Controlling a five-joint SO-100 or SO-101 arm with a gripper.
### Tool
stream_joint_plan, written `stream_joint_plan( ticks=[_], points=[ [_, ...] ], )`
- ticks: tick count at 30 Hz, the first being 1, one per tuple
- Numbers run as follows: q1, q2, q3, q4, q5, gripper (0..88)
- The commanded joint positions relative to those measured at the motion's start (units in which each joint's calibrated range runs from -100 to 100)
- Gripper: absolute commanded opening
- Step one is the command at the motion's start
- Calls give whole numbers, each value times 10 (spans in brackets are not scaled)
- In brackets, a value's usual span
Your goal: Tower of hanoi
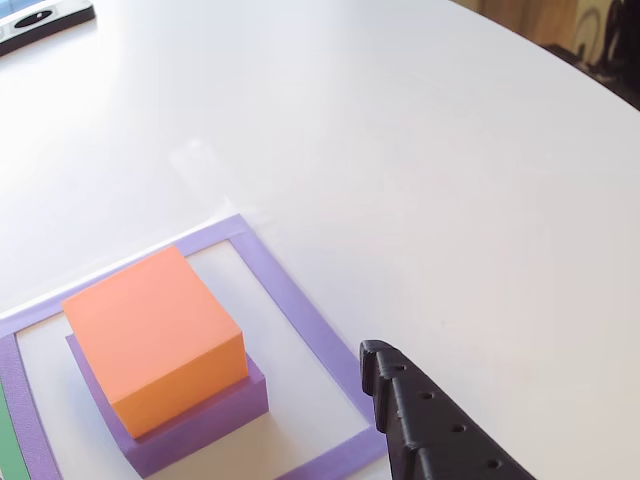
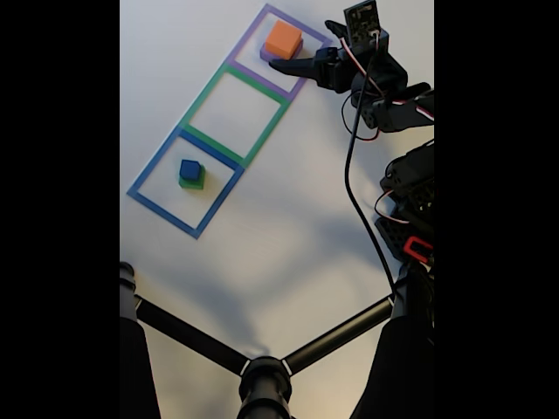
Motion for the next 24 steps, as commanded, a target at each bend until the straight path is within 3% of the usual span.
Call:
stream_joint_plan(
  ticks=[1, 17, 24],
  points=[
    [-10, 36, -25, -58, 0, 504],
    [-24, 230, -136, -176, 0, 490],
    [-38, 255, -160, -179, 0, 485]
  ],
)
